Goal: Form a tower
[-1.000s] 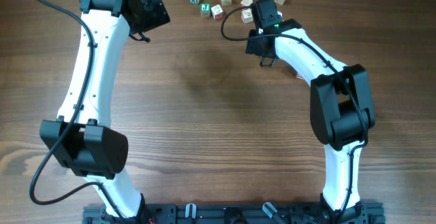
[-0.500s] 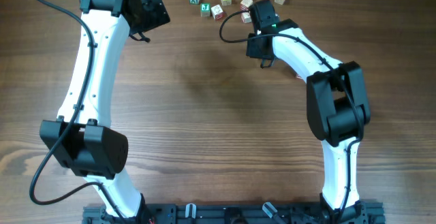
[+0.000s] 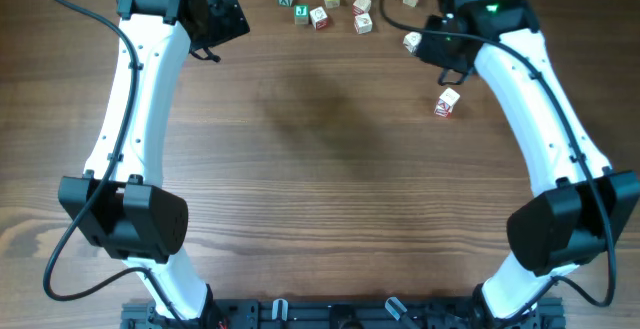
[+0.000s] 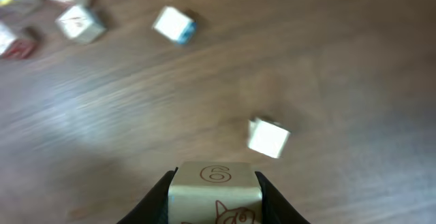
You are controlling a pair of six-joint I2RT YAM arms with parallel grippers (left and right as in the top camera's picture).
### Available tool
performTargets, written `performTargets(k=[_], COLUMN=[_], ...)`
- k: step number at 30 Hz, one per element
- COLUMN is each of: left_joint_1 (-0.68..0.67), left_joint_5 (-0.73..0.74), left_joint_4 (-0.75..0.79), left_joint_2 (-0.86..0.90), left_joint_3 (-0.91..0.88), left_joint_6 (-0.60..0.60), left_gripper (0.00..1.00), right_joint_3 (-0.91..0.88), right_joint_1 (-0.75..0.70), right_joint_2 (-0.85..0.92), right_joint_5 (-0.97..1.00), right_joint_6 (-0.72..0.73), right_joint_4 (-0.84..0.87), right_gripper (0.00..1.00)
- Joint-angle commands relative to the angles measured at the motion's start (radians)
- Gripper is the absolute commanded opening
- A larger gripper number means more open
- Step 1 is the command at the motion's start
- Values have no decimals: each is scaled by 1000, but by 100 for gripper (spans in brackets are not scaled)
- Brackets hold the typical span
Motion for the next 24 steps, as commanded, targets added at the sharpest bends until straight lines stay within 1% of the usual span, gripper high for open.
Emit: performTargets(k=[1, 4, 7, 11, 15, 16, 17, 18, 24], left_joint_1=[2, 2, 2, 2, 2, 2, 2, 2, 2], left_joint_5=[5, 5, 5, 5, 5, 5, 5, 5, 5], left_joint_4=[0, 0, 0, 0, 0, 0, 0, 0, 0], left_joint_2=[-25, -25, -25, -25, -25, -25, -25, -25, -25], left_joint_3=[-2, -2, -2, -2, -2, -2, -2, -2, -2], left_joint_6=[-2, -2, -2, -2, -2, -2, -2, -2, -2], left_gripper=[100, 100, 100, 100, 100, 100, 100, 100, 100], right_joint_3=[-55, -117, -216, -302, -319, -319, -319, -319, -319], right_joint_1=[-58, -84, -86, -87, -87, -87, -87, -87, -87], right_joint_2=[17, 18, 18, 18, 28, 34, 43, 51, 77], right_joint_5=[0, -16, -52, -78, -85, -85, -85, -85, -81], right_joint_6=[83, 144, 146, 172, 198, 198, 198, 198, 206], right_joint_4=[-1, 22, 114, 203, 225, 231, 240, 244, 249], right_gripper=[28, 29, 33, 34, 34, 34, 38, 39, 38])
